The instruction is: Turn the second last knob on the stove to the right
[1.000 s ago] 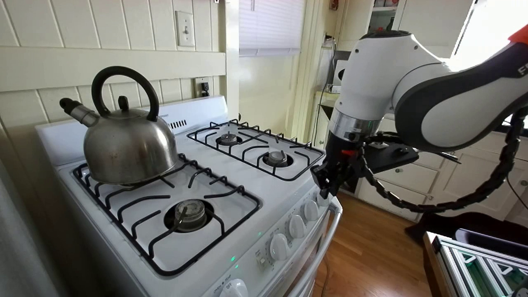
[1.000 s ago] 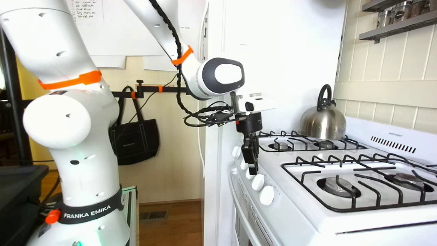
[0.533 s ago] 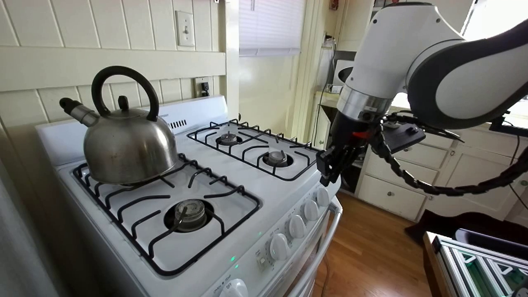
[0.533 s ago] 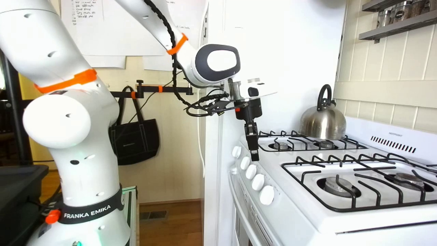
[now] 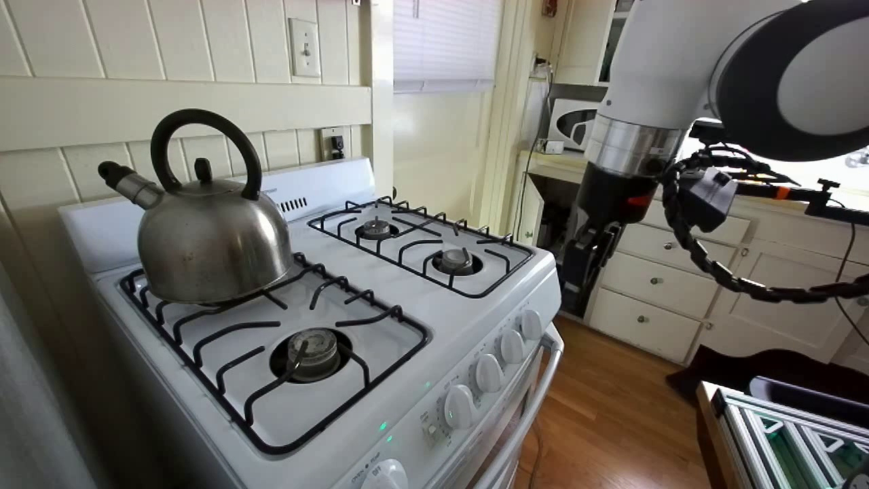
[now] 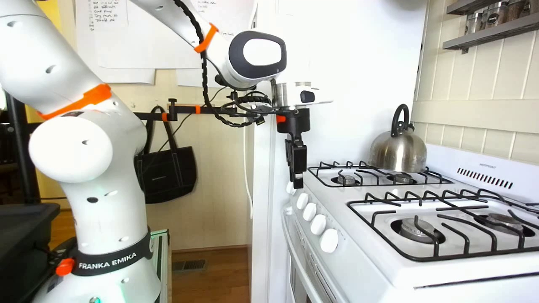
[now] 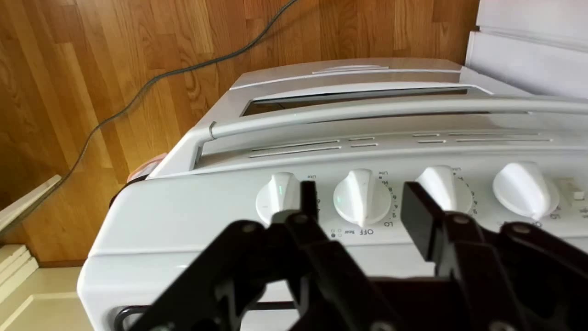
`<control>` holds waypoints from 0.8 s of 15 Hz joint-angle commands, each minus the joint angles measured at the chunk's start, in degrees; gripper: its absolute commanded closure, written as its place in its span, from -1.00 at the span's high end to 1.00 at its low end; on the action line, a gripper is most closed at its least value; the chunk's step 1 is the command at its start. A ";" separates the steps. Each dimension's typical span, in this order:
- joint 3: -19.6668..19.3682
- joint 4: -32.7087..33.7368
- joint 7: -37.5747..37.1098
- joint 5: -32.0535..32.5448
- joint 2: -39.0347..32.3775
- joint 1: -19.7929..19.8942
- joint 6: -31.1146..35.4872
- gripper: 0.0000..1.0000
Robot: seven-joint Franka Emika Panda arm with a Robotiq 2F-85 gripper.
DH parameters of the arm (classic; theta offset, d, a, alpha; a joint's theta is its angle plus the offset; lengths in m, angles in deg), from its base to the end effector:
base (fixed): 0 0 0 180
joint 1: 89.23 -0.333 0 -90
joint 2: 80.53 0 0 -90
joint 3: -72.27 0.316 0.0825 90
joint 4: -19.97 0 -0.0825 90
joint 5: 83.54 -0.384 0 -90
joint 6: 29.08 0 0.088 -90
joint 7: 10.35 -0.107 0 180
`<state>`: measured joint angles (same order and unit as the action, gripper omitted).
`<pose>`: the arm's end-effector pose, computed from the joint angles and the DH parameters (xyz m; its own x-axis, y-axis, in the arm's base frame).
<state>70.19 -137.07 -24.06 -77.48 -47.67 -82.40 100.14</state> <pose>0.3544 -0.0576 0.3968 0.9432 -0.3170 0.0995 -0.3226 -0.9454 0.0454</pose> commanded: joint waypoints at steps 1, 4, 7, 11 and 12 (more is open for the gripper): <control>0.15 -0.86 4.72 -1.26 5.89 -0.99 -6.32 0.69; 0.17 -0.83 6.79 -1.70 8.57 -1.82 -9.86 1.00; 0.33 -0.77 7.97 -2.12 10.69 -2.82 -12.48 1.00; 0.93 0.10 7.24 -1.02 9.51 -2.25 -11.67 1.00; 0.95 0.10 7.23 -1.01 9.56 -2.19 -11.66 1.00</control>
<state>70.72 -137.07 -17.13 -78.15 -38.11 -85.04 88.59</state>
